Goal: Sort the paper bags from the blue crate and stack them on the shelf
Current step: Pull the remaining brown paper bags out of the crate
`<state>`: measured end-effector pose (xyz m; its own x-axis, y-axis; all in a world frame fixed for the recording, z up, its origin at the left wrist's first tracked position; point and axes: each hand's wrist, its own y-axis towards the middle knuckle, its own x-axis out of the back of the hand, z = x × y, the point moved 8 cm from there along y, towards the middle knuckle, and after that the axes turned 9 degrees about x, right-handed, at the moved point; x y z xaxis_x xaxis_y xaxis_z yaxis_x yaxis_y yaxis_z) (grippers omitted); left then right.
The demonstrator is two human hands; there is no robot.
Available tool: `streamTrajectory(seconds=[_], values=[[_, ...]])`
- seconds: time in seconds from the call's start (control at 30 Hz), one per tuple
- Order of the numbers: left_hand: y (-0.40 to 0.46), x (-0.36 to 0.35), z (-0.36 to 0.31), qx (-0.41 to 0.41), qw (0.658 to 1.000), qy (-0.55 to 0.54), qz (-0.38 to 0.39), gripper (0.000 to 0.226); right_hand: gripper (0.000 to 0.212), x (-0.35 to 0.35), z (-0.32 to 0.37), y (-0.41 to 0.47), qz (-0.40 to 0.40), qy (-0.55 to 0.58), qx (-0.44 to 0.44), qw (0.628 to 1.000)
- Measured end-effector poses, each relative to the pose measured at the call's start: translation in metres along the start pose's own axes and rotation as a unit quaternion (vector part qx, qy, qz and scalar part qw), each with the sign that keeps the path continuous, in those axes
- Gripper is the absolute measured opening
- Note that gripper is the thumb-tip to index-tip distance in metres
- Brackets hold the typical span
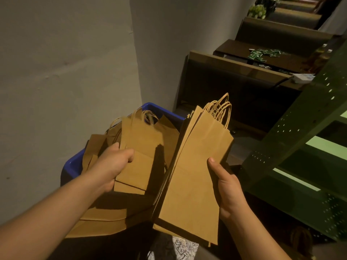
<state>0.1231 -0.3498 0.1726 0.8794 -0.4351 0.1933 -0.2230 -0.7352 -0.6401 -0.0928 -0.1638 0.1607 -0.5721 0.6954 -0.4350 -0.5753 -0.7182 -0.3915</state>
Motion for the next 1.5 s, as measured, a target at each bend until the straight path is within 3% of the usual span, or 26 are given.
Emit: streamTrajectory(seconds=[0.17, 0.3, 0.4, 0.53, 0.63, 0.87, 1.0, 1.13, 1.33, 1.5], values=[[-0.032, -0.011, -0.004, -0.062, 0.997, 0.003, 0.046, 0.039, 0.043, -0.008, 0.009, -0.002, 0.022, 0.015, 0.035, 0.999], [-0.043, -0.032, 0.003, -0.089, 0.991, 0.029, 0.09, 0.06, 0.043, -0.013, 0.019, -0.005, 0.006, 0.013, 0.064, 0.998], [-0.044, -0.047, 0.012, -0.082, 0.989, -0.001, 0.126, 0.073, 0.037, -0.013, 0.025, -0.007, -0.017, 0.002, 0.089, 0.996], [-0.043, -0.058, 0.022, -0.074, 0.986, -0.017, 0.147, 0.08, 0.01, -0.006, 0.02, -0.01, -0.017, -0.025, 0.056, 0.998], [-0.042, -0.066, 0.03, -0.066, 0.983, -0.009, 0.17, 0.095, 0.011, 0.0, 0.017, -0.013, -0.016, -0.062, 0.045, 0.997], [-0.051, -0.09, 0.013, -0.062, 0.973, -0.084, 0.206, 0.06, 0.035, 0.007, 0.012, -0.013, -0.034, -0.149, 0.086, 0.985], [-0.051, -0.107, 0.021, -0.026, 0.971, -0.048, 0.234, 0.119, 0.031, 0.008, 0.011, -0.011, -0.035, -0.196, 0.071, 0.977], [-0.04, -0.116, 0.03, -0.014, 0.971, -0.084, 0.222, 0.143, 0.044, 0.013, 0.007, -0.012, -0.032, -0.233, 0.077, 0.969], [-0.025, -0.116, 0.034, -0.053, 0.982, -0.09, 0.16, 0.133, 0.034, 0.006, 0.003, -0.015, -0.012, -0.259, 0.058, 0.964], [-0.027, -0.116, 0.034, -0.081, 0.987, -0.056, 0.123, 0.116, 0.049, 0.012, 0.004, -0.01, -0.043, -0.3, 0.063, 0.951]])
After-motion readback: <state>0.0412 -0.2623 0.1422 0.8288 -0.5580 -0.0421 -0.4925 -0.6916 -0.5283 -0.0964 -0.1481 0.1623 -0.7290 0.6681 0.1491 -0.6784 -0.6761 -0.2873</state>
